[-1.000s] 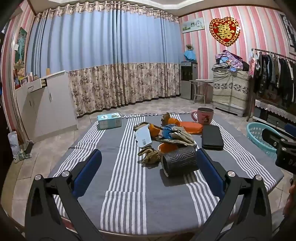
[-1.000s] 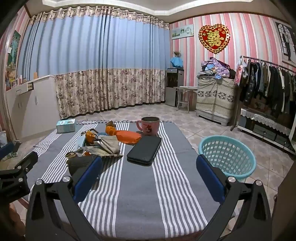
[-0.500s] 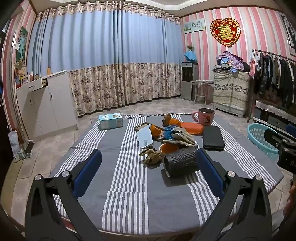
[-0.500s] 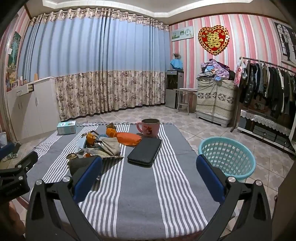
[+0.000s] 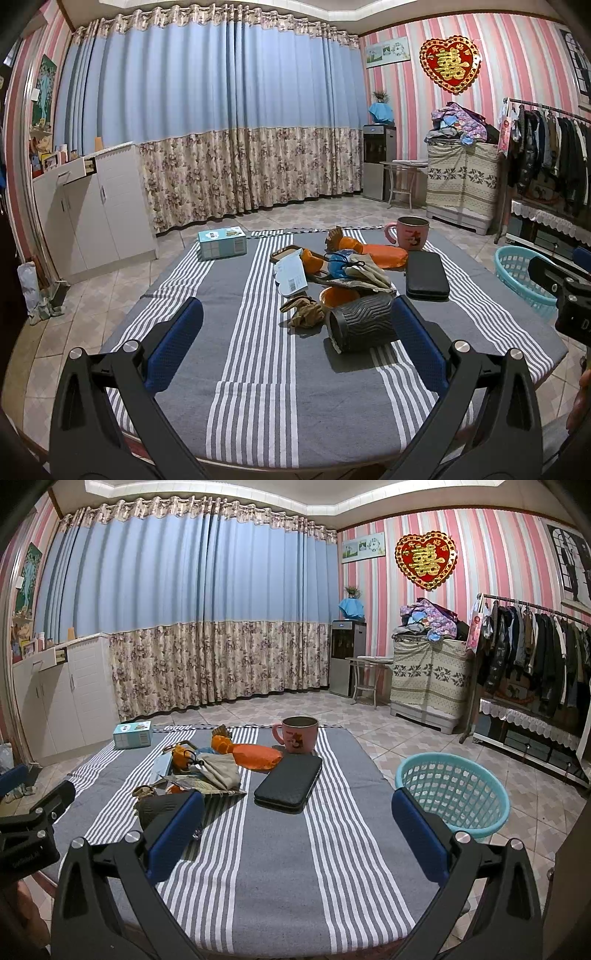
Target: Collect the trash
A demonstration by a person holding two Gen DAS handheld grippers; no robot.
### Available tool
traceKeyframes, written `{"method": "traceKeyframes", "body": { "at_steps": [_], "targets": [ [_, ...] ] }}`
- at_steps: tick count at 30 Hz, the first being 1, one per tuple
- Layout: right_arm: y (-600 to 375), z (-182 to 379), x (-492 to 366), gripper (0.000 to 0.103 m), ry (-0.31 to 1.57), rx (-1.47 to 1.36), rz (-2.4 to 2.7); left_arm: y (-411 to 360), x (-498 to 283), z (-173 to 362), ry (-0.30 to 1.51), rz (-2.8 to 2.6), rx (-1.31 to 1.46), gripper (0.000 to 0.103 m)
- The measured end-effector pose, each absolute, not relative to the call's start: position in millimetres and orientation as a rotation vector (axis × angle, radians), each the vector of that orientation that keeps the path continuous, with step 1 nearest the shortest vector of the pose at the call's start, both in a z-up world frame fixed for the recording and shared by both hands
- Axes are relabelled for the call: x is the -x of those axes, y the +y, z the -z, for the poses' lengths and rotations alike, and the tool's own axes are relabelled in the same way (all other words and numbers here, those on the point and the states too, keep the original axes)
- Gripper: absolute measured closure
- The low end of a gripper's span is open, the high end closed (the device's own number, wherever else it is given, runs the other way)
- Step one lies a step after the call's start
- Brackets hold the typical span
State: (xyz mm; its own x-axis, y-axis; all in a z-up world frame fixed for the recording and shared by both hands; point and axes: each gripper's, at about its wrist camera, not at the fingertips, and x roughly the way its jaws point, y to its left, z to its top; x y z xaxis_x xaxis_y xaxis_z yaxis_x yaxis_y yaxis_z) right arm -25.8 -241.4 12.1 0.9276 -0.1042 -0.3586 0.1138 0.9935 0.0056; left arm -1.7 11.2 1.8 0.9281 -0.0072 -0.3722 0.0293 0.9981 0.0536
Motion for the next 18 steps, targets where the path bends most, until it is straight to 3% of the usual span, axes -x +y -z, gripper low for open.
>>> {"method": "traceKeyframes", "body": {
  "at_steps": [18],
  "targets": [
    [-241.9, -13.3, 27.4, 0.004, 0.362, -0.027, 0.114, 12.3, 0.9, -2.1, 0.382, 0.013, -0.058, 0.005]
  ]
}}
